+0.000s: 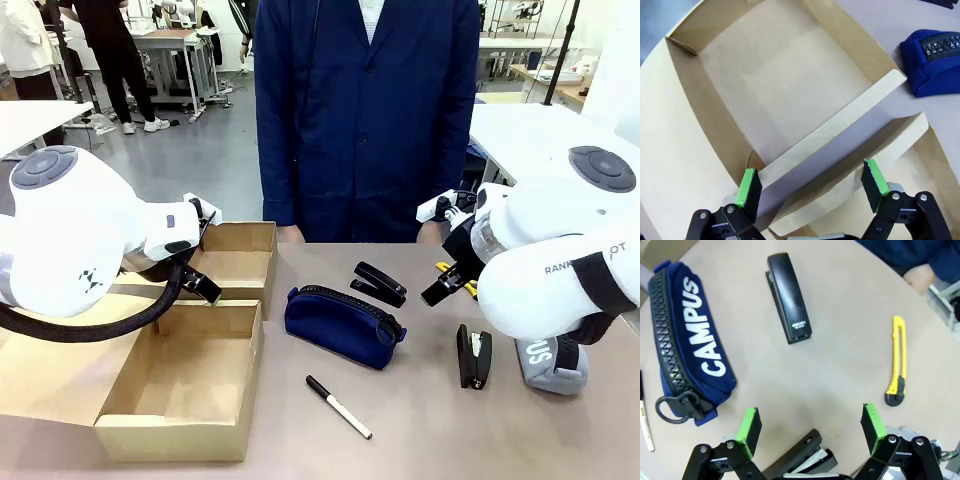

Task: Place items inside the box.
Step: Pick up a Pencil pouch or Stapler and place it inside the Mailer Box closest to the robot.

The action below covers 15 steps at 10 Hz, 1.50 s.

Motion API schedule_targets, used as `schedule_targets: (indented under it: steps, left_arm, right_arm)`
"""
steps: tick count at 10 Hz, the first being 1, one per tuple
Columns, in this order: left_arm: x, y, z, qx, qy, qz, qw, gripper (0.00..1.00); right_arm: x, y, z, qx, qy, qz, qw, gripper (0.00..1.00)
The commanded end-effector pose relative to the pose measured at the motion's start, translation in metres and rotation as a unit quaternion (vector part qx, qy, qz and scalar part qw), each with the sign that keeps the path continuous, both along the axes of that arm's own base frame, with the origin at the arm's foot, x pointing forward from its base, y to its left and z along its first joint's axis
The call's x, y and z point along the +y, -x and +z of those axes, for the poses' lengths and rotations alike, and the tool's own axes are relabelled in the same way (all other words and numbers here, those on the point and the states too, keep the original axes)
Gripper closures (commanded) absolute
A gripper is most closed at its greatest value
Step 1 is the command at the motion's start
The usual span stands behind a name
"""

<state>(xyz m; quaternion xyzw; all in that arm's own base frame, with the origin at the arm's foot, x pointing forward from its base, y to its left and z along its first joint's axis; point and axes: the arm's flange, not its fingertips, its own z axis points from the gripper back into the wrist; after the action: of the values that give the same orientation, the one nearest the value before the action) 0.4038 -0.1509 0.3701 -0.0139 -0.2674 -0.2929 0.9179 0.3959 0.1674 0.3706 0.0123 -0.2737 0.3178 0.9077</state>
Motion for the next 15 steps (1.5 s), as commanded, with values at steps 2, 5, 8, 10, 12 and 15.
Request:
schedule_targets:
  steps: [2, 5, 8, 10, 12, 15]
  left_arm:
    - [0.000, 0.000, 0.000, 0.000, 0.000, 0.000, 1.000, 0.00]
    - [0.000, 0.000, 0.000, 0.000, 0.000, 0.000, 1.000, 0.00]
    - [0.000, 0.000, 0.000, 0.000, 0.000, 0.000, 1.000, 0.00]
    - [0.000, 0.000, 0.000, 0.000, 0.000, 0.000, 1.000, 0.00]
    - [0.000, 0.000, 0.000, 0.000, 0.000, 0.000, 1.000, 0.00]
    - [0.021, 0.051, 0.119, 0.014, 0.101, 0.036, 0.994, 0.00]
  right_arm:
    - [0.000, 0.000, 0.000, 0.000, 0.000, 0.000, 1.000, 0.00]
    - [0.000, 0.000, 0.000, 0.000, 0.000, 0.000, 1.000, 0.00]
    - [0.000, 0.000, 0.000, 0.000, 0.000, 0.000, 1.000, 0.00]
    - [0.000, 0.000, 0.000, 0.000, 0.000, 0.000, 1.000, 0.00]
    - [0.000, 0.000, 0.000, 0.000, 0.000, 0.000, 1.000, 0.00]
    - [-0.042, 0.012, 0.103, 0.025, -0.031, -0.115, 0.993, 0.00]
